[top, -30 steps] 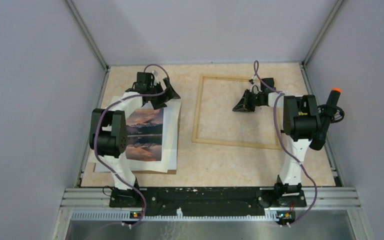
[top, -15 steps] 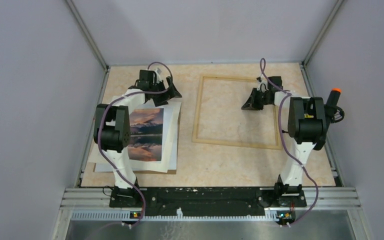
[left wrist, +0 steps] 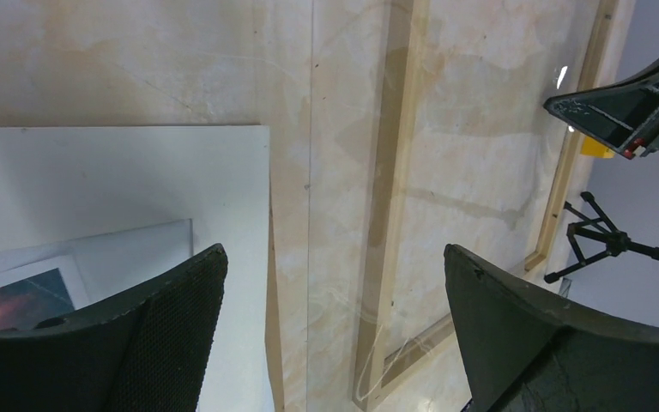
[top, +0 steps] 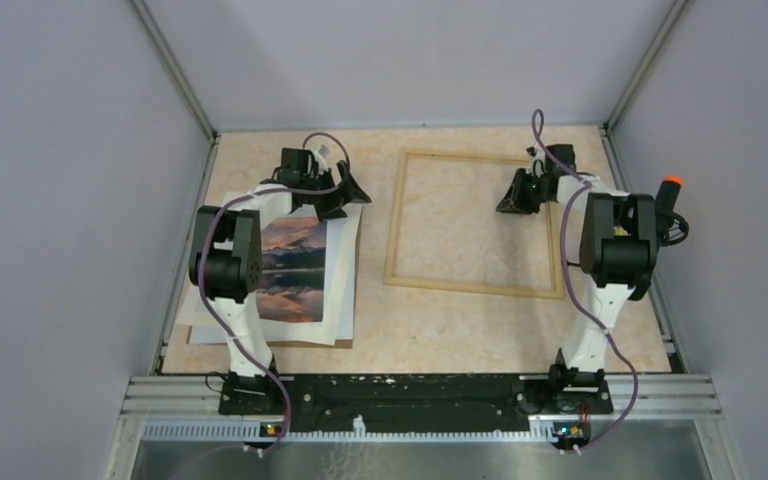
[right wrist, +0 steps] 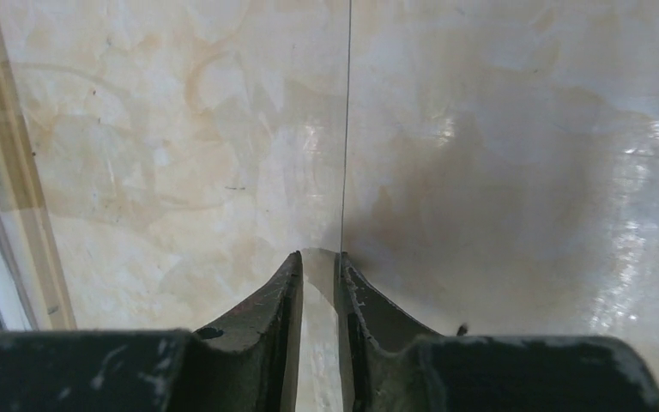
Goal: Put the photo into the frame
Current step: Place the photo frame item in the photo frame, then move the photo frame to the center of the board.
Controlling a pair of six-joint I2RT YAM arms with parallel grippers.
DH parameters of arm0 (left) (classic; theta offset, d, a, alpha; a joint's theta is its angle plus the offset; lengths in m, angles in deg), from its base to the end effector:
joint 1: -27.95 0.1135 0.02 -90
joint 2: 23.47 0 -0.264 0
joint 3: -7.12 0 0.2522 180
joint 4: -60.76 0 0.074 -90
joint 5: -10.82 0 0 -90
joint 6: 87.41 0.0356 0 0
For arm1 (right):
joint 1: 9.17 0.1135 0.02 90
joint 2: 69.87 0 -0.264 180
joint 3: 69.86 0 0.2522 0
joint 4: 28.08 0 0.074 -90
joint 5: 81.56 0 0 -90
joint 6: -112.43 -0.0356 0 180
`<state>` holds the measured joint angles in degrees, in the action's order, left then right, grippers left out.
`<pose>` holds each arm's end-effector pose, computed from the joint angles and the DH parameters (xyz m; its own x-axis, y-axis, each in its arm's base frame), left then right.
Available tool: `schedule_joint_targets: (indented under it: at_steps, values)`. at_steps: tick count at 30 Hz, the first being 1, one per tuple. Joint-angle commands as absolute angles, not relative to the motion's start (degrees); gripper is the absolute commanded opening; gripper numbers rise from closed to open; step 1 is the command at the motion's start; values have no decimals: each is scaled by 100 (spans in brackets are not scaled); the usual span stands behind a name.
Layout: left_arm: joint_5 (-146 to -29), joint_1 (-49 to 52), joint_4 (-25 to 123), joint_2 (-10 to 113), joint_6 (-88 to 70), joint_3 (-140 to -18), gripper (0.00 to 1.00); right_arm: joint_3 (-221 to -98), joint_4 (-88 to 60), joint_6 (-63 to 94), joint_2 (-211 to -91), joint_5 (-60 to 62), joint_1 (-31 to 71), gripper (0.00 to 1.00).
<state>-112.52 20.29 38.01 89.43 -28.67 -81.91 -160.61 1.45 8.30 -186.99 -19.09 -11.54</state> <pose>0.4182 -0.0760 0.1792 -0.8677 -0.3207 -0.3798 0.0412 0.7150 -0.6979 0.4258 -0.0012 0.1490 -0.8566 0.2521 -0.4502 -0.0135 0.8612 0.5080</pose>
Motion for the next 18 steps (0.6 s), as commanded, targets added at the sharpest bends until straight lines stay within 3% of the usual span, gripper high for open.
schedule_joint_targets:
  at_steps: [1,6,10,18]
  values:
    - [-11761,1978,4207,9003,-3099,-8183,98,-16411,510,1067,-18843,-1134,-1172,22]
    - [-12043,1892,4470,9081,-3317,-8069,98,-16611,665,1120,-18910,-1085,-1172,35]
    - [-12262,1776,4519,9184,-3479,-8087,98,-16588,830,1092,-18776,-766,-1164,51]
    - [-12238,1806,4625,8857,-3634,-7919,98,-16536,1202,919,-17947,1151,-1156,74]
